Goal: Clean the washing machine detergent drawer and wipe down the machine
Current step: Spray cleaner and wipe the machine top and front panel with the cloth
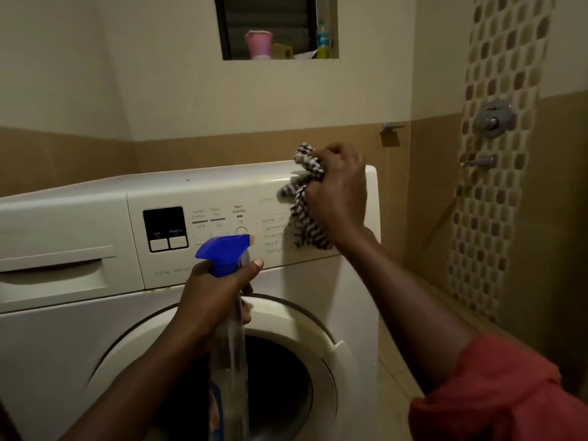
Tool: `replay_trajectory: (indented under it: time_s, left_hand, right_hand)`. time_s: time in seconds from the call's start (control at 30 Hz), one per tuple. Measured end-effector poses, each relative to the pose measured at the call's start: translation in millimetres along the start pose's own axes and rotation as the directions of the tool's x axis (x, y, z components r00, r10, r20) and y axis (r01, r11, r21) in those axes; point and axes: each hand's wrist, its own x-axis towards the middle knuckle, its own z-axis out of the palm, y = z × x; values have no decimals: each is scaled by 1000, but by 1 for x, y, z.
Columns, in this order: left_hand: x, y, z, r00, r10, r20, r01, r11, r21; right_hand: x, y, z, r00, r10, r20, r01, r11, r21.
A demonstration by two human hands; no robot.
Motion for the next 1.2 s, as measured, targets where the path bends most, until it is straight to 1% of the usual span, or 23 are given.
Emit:
replay_trajectory:
  time_s: [0.07, 0.1, 0.2, 0.23, 0.33, 0.43, 0.53, 0.6, 0.63, 0.77, 0.83, 0.9, 1.0, 1.1, 1.2]
  left_hand:
    - [1, -1, -2, 1000, -9, 9, 9, 1000, -13]
    - [1, -1, -2, 1000, -8, 11, 8, 1000, -17]
    - [2, 2, 1, 1000, 15, 14, -15, 1000, -21]
    - [2, 3, 2, 1000, 19, 16, -18, 1000, -25]
    - [3, 2, 6, 999, 17, 37, -16, 1000, -27]
    - [1, -4, 12, 999, -7, 54, 9, 999, -32]
    - [-3, 0, 20, 998, -22, 50, 24, 999, -38]
    - [-4, 8, 29, 998, 7, 60, -4, 999, -45]
    - [-4, 14, 35, 997, 29, 70, -26, 999, -40]
    - [2, 39, 60, 987, 109, 116, -108, 994, -17]
    - [5, 52, 76, 979, 150, 136, -150, 989, -14]
    - [5, 59, 90, 975, 180, 126, -183, 983, 10]
    - [2, 60, 100, 973, 199, 120, -203, 979, 21]
    - [0, 52, 100, 974, 185, 131, -193, 980, 47]
    - [0, 41, 99, 968, 218, 126, -234, 963, 131]
  right_hand:
    - [-7, 16, -1, 996, -91, 10, 91, 996, 2]
    - [-19, 29, -1, 996, -93, -9, 93, 996, 5]
    - [-66, 59, -1, 992, 60, -112, -58, 998, 24]
    - [-81, 64, 2, 991, 67, -113, -68, 998, -8]
    - [-107, 70, 10, 998, 24, -56, -27, 998, -53]
    - [-117, 68, 6, 998, -2, 59, 5, 999, -48]
    - [-127, 68, -4, 977, -83, 198, 93, 995, -43]
    - [-127, 73, -12, 959, -147, 240, 163, 986, -46]
    - [-124, 76, -15, 961, -142, 237, 157, 987, -43]
    - [-112, 82, -34, 995, 48, 89, -50, 999, 18]
    - [-109, 85, -45, 997, 75, 32, -77, 996, 42]
    - [-104, 88, -53, 996, 92, -11, -92, 994, 53]
    - [-89, 89, -65, 987, 139, -84, -133, 988, 79]
    - [-72, 94, -73, 965, 163, -208, -150, 986, 77]
    - [-59, 102, -80, 932, 201, -303, -186, 980, 76]
